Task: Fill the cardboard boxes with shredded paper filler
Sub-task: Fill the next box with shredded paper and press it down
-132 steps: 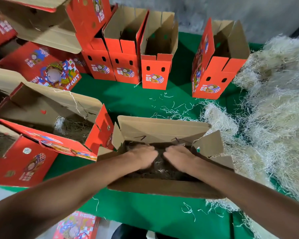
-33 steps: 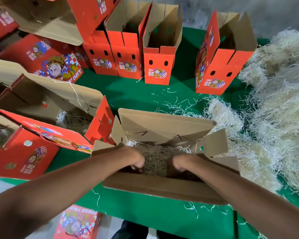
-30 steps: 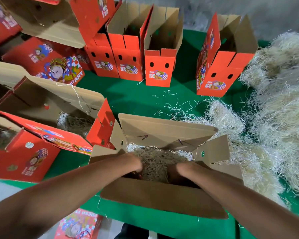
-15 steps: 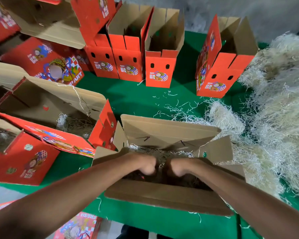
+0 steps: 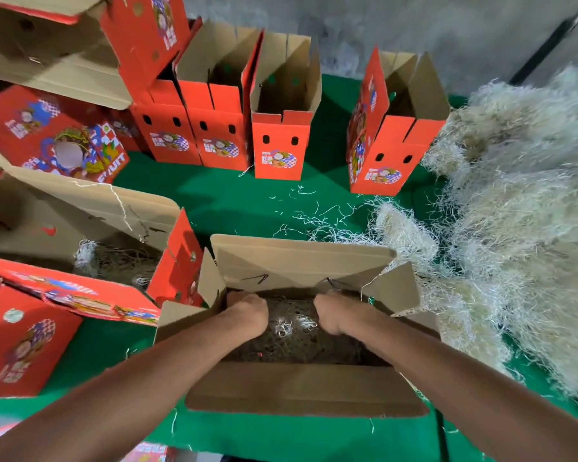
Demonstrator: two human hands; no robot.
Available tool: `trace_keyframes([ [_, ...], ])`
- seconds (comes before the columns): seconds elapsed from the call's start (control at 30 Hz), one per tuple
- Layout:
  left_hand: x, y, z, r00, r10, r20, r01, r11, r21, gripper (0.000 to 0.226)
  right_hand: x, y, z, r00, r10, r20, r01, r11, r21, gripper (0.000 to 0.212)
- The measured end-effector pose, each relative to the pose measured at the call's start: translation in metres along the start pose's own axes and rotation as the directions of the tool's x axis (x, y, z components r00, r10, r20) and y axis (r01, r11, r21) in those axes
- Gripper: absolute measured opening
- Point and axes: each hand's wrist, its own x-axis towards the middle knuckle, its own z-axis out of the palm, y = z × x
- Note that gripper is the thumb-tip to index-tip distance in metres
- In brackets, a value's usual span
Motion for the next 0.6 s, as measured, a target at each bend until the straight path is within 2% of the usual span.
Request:
trace_keyframes([
  [0.13, 0.006, -0.006, 0.006, 0.999, 0.052, 0.007, -0.053, 0.998, 0.034, 0.035, -0.002, 0.005, 0.008, 0.999, 0.018, -0.048, -0.021, 0.997, -0.076, 0.034],
  [0.3, -0.007, -0.013, 0.005, 0.992, 0.126, -0.007, -0.126, 0.991, 0.041, 0.031, -0.021, 0.013, -0.003, 0.998, -0.036, -0.048, 0.041, 0.995, 0.095, 0.025],
  [0.4, -0.03, -0.017, -0.001, 0.98, 0.191, -0.059, -0.194, 0.98, -0.042, 0.024, -0.045, 0.017, -0.012, 0.989, -0.046, -0.144, 0.07, 0.984, 0.167, 0.02],
  [0.5, -0.056, -0.019, -0.006, 0.972, 0.228, -0.058, -0.235, 0.959, -0.159, 0.031, -0.069, 0.017, -0.015, 0.964, -0.049, -0.261, 0.098, 0.98, 0.176, 0.03],
  [0.6, -0.081, -0.017, -0.006, 0.956, 0.294, -0.005, -0.28, 0.904, -0.323, 0.04, -0.089, 0.014, -0.01, 0.958, -0.077, -0.275, 0.096, 0.994, 0.056, 0.034],
])
